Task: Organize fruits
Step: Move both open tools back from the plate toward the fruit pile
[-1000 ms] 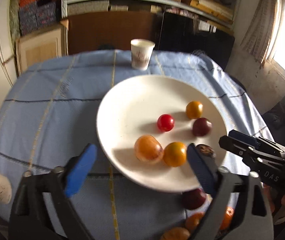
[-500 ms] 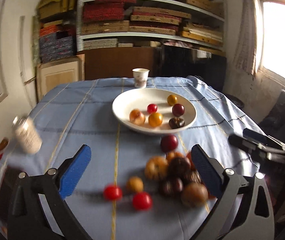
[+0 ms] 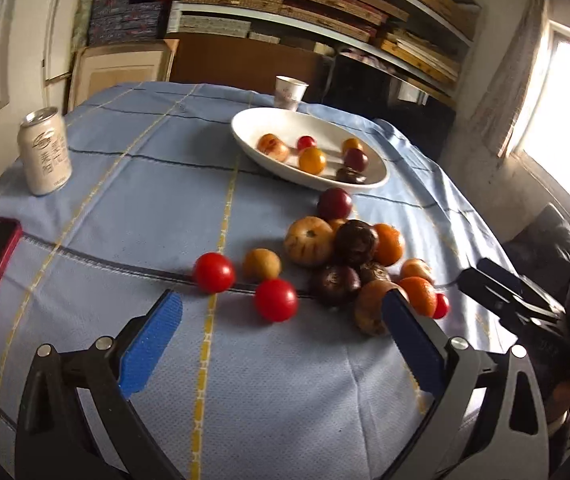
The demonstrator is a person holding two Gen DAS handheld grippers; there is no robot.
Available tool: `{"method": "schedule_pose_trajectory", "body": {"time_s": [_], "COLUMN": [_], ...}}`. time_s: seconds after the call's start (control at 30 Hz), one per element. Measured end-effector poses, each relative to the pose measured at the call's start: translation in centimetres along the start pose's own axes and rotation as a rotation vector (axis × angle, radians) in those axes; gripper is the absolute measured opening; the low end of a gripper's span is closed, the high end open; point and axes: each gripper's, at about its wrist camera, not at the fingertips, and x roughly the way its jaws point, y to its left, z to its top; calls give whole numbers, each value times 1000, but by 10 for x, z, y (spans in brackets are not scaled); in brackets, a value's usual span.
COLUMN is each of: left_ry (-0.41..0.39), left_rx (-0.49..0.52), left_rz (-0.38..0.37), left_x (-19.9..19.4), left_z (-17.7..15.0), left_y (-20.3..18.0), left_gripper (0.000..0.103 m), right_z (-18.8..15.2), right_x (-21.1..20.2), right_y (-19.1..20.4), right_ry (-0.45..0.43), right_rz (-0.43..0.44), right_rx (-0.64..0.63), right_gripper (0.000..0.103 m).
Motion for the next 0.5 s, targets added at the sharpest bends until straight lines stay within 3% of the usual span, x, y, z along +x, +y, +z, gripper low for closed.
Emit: {"method": "schedule_pose_trajectory", "body": {"time_s": [0.1, 0.27, 0.47, 0.5], "left_ry": [26, 76, 102, 101], "left_rx": [-27, -67, -7, 6], "left_rz": [-32, -51, -7, -7], "left_x": [4, 11, 16, 16], "left_z": [0, 0, -2, -2], "left_y": [6, 11, 1, -1], "left_gripper": [98, 98, 98, 98], "right_z": [-5, -9, -12, -13], "right_x": [4, 3, 8, 9], "right_y": [-5, -5, -9, -8], "right_ry": [48, 54, 103, 111], "right_rz": [19, 15, 7, -2], "right_rx": [44, 53, 67, 62], "right_gripper": [86, 86, 86, 81]}}
